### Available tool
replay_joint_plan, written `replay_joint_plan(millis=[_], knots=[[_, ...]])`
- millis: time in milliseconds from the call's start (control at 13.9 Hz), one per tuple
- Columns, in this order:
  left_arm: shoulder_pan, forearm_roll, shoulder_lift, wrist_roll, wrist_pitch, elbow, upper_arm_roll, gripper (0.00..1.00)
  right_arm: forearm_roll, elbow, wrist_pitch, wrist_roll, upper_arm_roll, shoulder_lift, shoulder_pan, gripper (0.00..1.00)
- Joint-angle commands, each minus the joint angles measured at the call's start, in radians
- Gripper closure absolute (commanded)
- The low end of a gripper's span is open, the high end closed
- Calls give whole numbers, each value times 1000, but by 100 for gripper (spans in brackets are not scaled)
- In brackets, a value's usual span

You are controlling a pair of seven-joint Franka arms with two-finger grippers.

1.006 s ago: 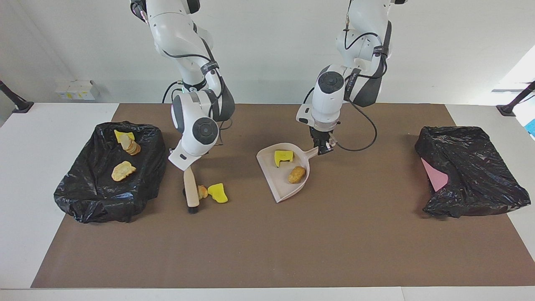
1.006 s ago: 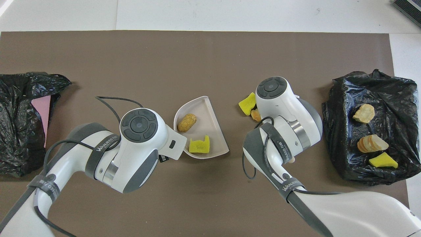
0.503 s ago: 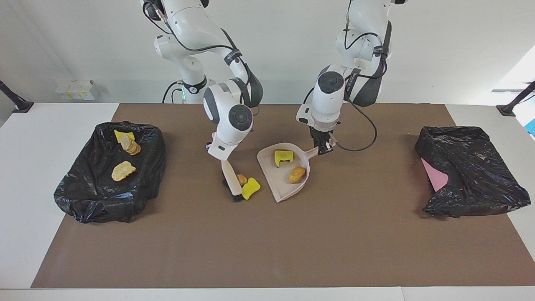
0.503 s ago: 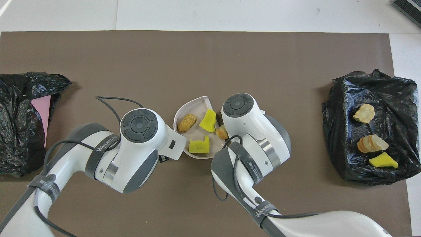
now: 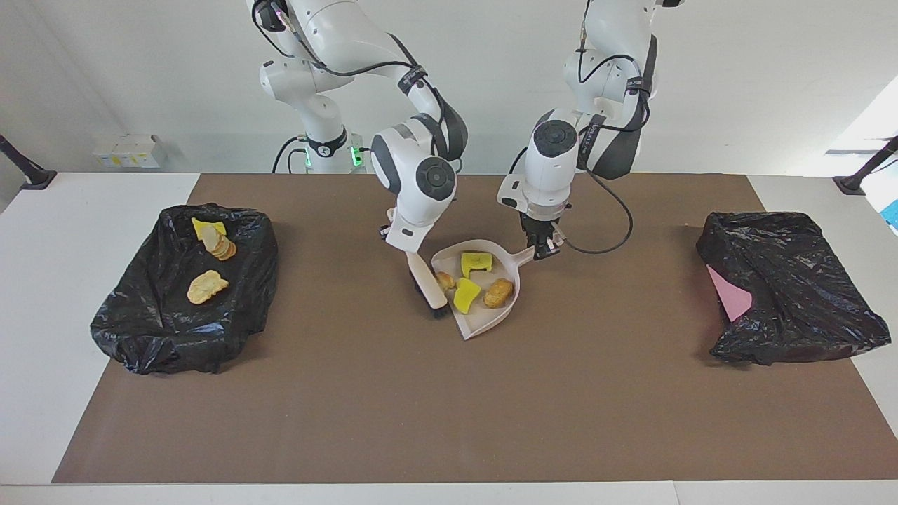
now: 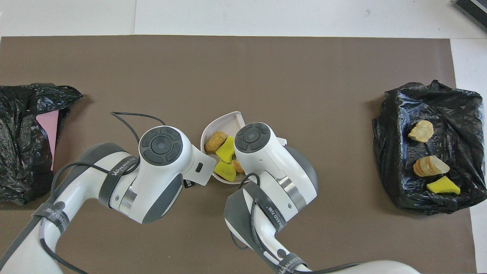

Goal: Sweep and dump trash in bin
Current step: 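Carry the dustpan to the black bag while the right gripper sets down the brush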

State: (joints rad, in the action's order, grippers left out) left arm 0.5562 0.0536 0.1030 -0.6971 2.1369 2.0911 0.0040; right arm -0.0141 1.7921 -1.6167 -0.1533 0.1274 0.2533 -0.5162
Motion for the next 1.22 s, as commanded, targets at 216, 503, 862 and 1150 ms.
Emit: replay_joint_plan(millis=[216, 503, 862, 1150], knots=[[-58, 3, -20, -78, 54, 30, 4, 100, 75, 10, 46, -118, 0, -37, 15, 100], [-119, 2, -17, -145, 45, 9, 5, 100, 129, 90, 35, -288, 1, -87, 1, 100], [-245, -24, -29, -344, -15, -46, 5, 100, 267, 341, -137, -509, 1, -232, -88, 100], [-355, -51, -29, -499, -145, -156, 5, 100, 348, 496, -253, -568, 3, -342, -203, 100]])
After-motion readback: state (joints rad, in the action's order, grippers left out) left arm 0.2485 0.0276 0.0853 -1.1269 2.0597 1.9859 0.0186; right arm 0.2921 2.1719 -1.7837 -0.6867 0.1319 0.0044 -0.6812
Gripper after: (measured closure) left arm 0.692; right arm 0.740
